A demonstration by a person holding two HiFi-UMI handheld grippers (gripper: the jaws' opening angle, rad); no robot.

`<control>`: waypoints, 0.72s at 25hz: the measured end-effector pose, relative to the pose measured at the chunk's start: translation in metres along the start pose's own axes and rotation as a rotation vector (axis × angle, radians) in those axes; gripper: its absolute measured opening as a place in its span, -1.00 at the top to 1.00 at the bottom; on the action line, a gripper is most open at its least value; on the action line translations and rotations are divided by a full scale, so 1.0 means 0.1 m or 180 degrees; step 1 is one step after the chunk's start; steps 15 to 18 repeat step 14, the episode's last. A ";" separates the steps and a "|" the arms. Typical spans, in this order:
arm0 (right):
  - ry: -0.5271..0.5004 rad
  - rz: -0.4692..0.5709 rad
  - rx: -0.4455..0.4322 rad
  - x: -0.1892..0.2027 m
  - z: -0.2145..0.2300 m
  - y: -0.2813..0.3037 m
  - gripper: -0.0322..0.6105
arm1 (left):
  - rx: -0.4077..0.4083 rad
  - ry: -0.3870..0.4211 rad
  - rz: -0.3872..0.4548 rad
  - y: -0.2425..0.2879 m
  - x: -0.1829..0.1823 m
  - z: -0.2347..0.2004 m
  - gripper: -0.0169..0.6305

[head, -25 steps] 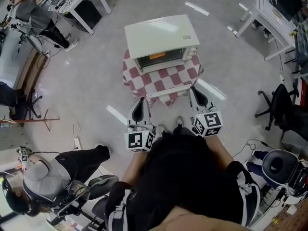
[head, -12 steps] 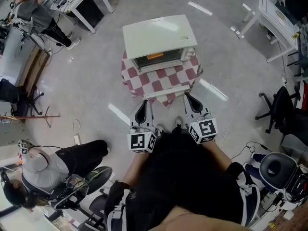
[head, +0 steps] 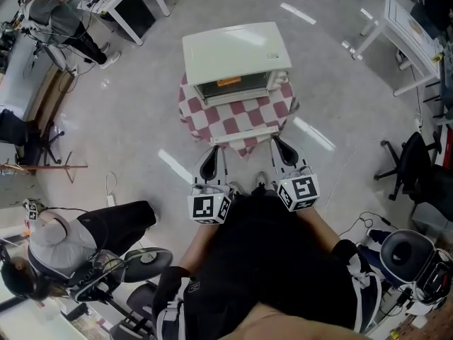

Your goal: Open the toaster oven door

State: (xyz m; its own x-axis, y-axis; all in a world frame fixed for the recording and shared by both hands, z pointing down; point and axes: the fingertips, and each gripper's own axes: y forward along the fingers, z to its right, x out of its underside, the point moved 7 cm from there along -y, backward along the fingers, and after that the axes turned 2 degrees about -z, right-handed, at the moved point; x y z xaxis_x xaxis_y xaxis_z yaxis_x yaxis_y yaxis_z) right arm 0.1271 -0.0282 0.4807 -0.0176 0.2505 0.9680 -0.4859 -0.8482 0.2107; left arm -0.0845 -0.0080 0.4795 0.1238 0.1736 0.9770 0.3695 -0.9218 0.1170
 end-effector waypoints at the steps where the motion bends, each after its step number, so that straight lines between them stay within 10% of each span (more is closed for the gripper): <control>1: -0.0001 0.0003 -0.0001 0.00 0.00 0.00 0.82 | -0.0001 0.0000 0.0003 0.00 0.00 0.00 0.92; 18: 0.0014 0.0018 -0.0023 0.03 -0.04 0.03 0.82 | -0.0029 -0.0011 -0.0014 -0.03 0.04 -0.05 0.92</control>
